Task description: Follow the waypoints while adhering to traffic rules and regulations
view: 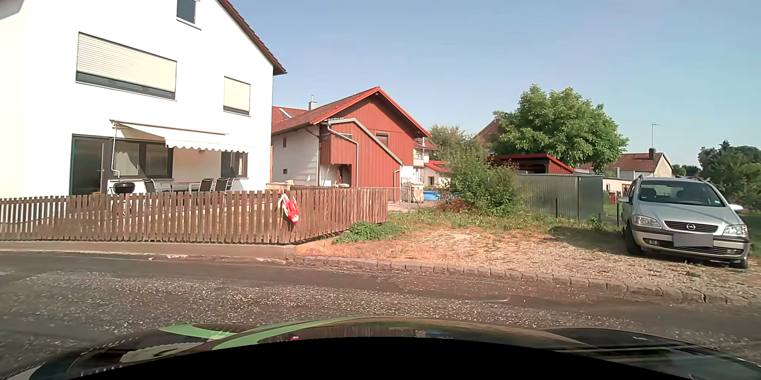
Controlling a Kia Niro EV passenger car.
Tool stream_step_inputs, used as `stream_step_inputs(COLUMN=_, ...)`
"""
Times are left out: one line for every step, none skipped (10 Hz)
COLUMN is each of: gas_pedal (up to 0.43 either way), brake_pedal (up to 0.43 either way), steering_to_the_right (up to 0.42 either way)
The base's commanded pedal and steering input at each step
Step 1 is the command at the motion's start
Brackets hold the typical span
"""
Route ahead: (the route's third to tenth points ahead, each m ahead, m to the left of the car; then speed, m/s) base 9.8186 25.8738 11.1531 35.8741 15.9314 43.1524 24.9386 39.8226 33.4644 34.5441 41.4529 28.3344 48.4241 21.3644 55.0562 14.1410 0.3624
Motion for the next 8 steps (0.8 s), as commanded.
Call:
stream_step_inputs(gas_pedal=0.000, brake_pedal=0.226, steering_to_the_right=0.675)
stream_step_inputs(gas_pedal=0.000, brake_pedal=0.232, steering_to_the_right=0.670)
stream_step_inputs(gas_pedal=0.000, brake_pedal=0.232, steering_to_the_right=0.646)
stream_step_inputs(gas_pedal=0.000, brake_pedal=0.177, steering_to_the_right=0.583)
stream_step_inputs(gas_pedal=0.000, brake_pedal=0.006, steering_to_the_right=0.509)
stream_step_inputs(gas_pedal=0.000, brake_pedal=0.000, steering_to_the_right=0.377)
stream_step_inputs(gas_pedal=0.000, brake_pedal=0.000, steering_to_the_right=0.234)
stream_step_inputs(gas_pedal=0.118, brake_pedal=0.000, steering_to_the_right=0.133)
